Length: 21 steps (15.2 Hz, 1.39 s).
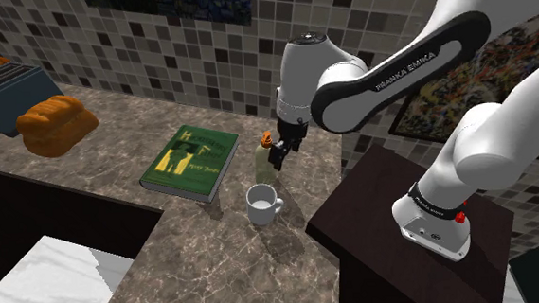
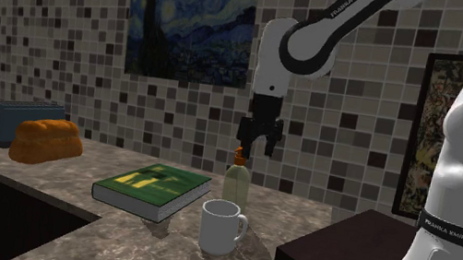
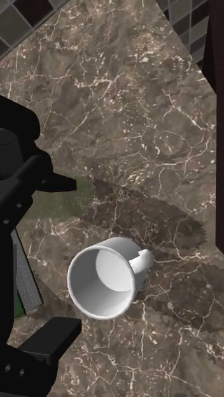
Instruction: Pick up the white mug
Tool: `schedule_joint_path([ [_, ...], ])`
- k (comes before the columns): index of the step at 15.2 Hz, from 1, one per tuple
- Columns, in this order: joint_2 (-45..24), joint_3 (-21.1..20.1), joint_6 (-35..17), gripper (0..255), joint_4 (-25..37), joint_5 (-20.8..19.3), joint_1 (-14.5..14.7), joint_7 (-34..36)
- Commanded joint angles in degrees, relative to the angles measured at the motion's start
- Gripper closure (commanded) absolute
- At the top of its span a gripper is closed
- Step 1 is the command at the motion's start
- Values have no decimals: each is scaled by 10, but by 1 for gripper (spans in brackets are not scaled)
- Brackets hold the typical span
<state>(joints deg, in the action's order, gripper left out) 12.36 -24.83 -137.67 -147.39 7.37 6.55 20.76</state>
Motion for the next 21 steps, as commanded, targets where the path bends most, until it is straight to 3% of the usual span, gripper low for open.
schedule_joint_path([
  [1,-44,-20,-33,0,9,-21,-1,38],
  [6,-172,-44,-96,0,56,-128,4,158],
  [12,-322,0,-134,0,142,-263,73,297],
  [21,-393,45,-178,0,164,-318,112,341],
])
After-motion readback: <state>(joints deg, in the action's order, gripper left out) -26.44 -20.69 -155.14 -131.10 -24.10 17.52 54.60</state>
